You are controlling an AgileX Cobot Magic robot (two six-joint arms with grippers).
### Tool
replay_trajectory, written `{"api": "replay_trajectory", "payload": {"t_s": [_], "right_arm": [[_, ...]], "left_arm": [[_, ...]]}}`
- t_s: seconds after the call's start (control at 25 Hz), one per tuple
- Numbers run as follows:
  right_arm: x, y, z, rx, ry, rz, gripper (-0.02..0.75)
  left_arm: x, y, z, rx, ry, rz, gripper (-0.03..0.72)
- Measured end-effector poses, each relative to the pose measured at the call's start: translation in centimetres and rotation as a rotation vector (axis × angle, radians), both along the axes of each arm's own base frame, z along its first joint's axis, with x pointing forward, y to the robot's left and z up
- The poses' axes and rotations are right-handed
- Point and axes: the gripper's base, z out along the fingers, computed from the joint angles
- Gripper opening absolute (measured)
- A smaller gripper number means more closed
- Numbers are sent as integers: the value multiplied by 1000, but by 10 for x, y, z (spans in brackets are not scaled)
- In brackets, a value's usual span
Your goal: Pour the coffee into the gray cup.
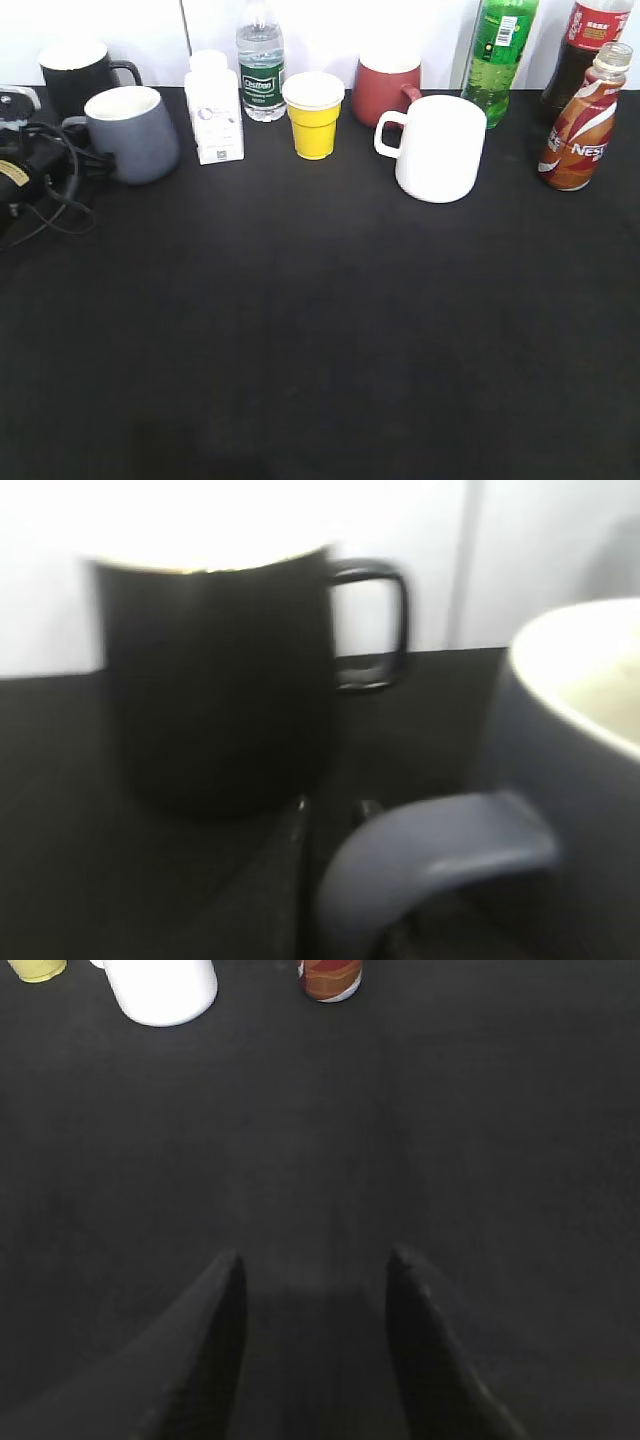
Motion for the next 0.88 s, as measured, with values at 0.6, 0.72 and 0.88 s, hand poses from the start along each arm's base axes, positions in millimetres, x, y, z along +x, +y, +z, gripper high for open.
{"api": "replay_trajectory", "payload": {"t_s": [0.6,0.72,0.88], "right_arm": [[91,-8,14,-84,-264,-61,373],[142,-7,-11,-80,-352,-60,587],[211,-6,-56,-77,-373,-55,654]], "left_arm": [[-149,-102,46,-31,-12,-388,78],[-156,-113,45,-31,-8,-433,78],[-156,-113,45,-32,-5,-426,78]]}}
